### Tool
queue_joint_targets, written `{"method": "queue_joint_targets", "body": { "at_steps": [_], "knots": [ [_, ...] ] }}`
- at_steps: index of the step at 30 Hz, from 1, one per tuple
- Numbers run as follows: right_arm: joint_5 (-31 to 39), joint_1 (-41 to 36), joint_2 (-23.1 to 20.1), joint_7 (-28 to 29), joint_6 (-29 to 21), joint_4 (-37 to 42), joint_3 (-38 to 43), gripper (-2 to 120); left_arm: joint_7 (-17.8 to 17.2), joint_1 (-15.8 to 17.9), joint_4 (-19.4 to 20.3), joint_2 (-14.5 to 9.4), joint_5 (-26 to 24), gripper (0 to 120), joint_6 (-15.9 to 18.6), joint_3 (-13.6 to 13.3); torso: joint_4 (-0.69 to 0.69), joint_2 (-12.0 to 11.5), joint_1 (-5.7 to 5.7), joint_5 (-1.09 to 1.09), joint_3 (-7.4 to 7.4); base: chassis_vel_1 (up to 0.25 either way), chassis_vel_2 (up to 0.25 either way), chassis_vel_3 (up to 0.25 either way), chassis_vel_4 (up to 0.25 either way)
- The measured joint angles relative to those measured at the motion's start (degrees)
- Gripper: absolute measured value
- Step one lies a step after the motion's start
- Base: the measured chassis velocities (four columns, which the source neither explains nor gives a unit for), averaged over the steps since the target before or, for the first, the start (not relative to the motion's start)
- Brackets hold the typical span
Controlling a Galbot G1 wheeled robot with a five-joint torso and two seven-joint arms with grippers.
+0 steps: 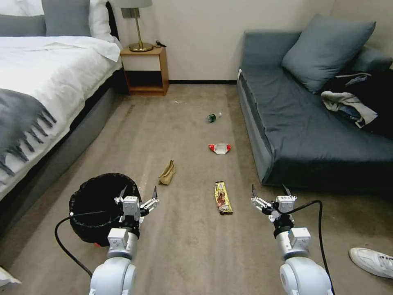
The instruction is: Pick up the trash bin, then pick up the garbage on the floor and place it into the trash bin.
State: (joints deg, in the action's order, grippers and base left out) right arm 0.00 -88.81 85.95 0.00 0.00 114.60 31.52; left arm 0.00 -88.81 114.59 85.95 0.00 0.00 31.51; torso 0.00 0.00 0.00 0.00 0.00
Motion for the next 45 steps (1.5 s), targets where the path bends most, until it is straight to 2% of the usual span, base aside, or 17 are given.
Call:
{"method": "queue_joint_targets", "body": {
  "at_steps": [37,45],
  "knots": [
    [0.0,-0.01,0.0,0.0,0.0,0.0,0.0,100,0.0,0.0,0.0,0.0,0.0,100,0.0,0.0,0.0,0.0,0.0,0.0,0.0,0.0,0.0,0.0,0.0],
    [-0.82,-1.02,0.45,0.62,2.89,-0.57,-0.33,100,0.09,-0.1,-0.24,0.05,-1.45,100,-0.87,0.71,-0.01,0.0,0.0,0.02,0.0,0.0,0.0,0.0,0.0]
  ]
}}
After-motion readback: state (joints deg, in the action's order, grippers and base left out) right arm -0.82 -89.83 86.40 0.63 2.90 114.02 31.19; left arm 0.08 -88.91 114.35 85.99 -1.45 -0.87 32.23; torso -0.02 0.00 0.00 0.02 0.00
